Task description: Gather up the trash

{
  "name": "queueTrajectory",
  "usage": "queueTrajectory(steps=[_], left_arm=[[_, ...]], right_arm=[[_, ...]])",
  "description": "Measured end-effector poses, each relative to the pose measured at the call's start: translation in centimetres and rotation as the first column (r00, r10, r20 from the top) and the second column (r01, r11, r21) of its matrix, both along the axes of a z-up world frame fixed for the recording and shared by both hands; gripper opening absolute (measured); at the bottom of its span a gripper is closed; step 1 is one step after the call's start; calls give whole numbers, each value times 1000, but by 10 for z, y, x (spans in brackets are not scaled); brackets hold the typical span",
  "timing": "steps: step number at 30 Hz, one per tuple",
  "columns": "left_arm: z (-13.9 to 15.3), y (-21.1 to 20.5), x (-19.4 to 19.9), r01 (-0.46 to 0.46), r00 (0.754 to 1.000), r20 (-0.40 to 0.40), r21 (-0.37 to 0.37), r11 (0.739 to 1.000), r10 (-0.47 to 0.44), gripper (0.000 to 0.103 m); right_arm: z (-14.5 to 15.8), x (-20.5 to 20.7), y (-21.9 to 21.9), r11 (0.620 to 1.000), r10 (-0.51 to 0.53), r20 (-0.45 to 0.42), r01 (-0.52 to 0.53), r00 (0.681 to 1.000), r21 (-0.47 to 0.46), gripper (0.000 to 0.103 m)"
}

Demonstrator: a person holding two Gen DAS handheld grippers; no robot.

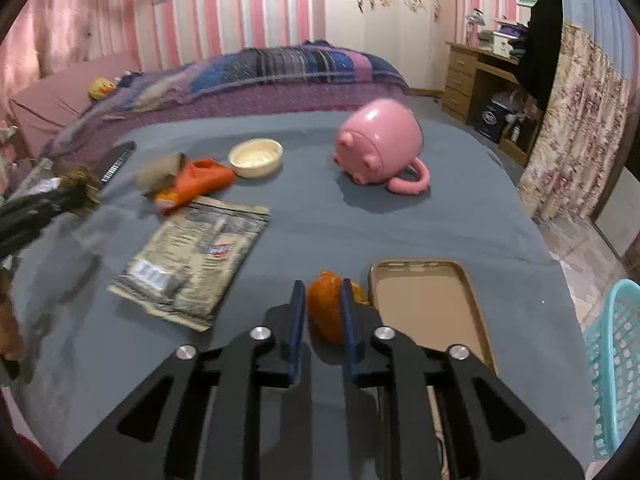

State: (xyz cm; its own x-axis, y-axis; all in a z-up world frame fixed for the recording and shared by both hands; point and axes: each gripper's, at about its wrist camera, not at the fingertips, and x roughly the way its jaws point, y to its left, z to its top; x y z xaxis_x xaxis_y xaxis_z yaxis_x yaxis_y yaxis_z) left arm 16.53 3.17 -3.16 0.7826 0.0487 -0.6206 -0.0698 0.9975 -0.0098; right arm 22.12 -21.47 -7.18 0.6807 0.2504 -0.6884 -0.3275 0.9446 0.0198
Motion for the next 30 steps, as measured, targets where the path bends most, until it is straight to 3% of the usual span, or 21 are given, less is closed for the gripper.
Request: queueTrajectory(steps=[6,13,16,23,30], left_arm=[[2,-1,1,2,1000,0,6,1000,-2,32],[17,-20,8,38,999,19,11,999,-38,32],[26,-38,13,71,997,36,5,997,-71,32],[34,-105,32,171,984,55,-2,985,-171,32],[30,-184,49,282,958,49,-14,959,-281,32]], right_arm=[[-4,6,-6,999,-6,-7,6,1000,32,15],[31,-7,-40,985,-60,76,47,995,165,13],[38,-11,-59,980,-106,95,88,990,178,13],[47,-24,-138,948,-292,129,270,948,167,13],[51,-42,-221,883,-469,167,457,867,109,13]])
